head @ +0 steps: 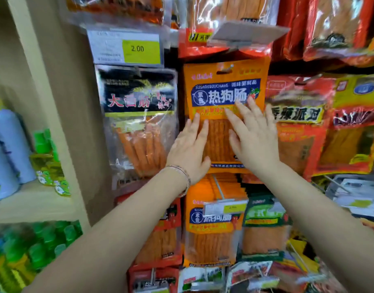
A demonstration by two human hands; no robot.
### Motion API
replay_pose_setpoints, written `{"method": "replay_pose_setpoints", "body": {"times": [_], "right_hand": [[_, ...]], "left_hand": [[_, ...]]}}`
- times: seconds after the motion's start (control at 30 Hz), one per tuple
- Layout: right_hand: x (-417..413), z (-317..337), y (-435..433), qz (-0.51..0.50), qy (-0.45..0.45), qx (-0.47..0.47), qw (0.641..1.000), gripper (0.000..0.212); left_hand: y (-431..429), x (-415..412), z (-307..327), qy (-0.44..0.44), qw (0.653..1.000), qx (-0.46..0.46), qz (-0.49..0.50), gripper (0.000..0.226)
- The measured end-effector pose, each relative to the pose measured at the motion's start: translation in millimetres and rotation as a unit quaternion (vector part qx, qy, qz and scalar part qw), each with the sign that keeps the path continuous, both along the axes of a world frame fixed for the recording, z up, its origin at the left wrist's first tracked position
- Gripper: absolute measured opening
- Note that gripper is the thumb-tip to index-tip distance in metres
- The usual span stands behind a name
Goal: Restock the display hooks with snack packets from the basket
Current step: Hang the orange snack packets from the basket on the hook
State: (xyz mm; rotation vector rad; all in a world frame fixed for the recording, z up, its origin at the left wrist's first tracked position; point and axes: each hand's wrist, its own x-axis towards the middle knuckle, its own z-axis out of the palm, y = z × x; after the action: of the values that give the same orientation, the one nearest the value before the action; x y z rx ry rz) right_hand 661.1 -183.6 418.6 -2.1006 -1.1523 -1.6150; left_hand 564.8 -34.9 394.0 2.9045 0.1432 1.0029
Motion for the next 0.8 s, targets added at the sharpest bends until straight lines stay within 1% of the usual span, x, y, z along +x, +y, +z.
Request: {"method": "replay_pose_setpoints", "body": {"times": [0.17,0.23,0.33,0.4,0.5,0.57,0.6,0.67,0.73,0.8], "right_hand": [[31,10,21,-0.049,-0.009,-0.043,0.998,0.034],[41,15,31,-0.069,-0.001,-0.074,0.995,0.035],[55,21,45,-0.116,0.081,-0.154,0.978,0.048],[63,23,52,-0.136,0.121,-0.187,0.965,0.053],[65,31,57,-0.149,0.151,-0.232,0.949,0.060],[59,39,58,-0.133,0.186,-0.238,0.944,0.062],[54,41,58,-0.113,0.214,-0.224,0.944,0.062],[42,43,53,-0.040,0.287,-0.154,0.944,0.058],[25,40,42,0.056,0.365,-0.061,0.927,0.049],[3,29,26,0.132,0.410,0.022,0.902,0.036]], "left_hand": [[16,27,4,0.053,0.997,0.011,0.051,0.085],[22,38,8,0.078,0.995,0.012,0.068,0.085],[28,53,15,0.122,0.989,-0.004,0.089,0.086],[29,60,17,0.143,0.985,-0.022,0.096,0.087],[32,64,22,0.159,0.981,-0.039,0.100,0.087],[31,61,25,0.169,0.980,-0.055,0.095,0.086],[30,59,26,0.166,0.980,-0.068,0.087,0.085],[22,50,27,0.162,0.980,-0.103,0.059,0.080],[12,36,26,0.156,0.978,-0.136,0.009,0.074],[1,15,20,0.129,0.978,-0.157,-0.046,0.065]]}}
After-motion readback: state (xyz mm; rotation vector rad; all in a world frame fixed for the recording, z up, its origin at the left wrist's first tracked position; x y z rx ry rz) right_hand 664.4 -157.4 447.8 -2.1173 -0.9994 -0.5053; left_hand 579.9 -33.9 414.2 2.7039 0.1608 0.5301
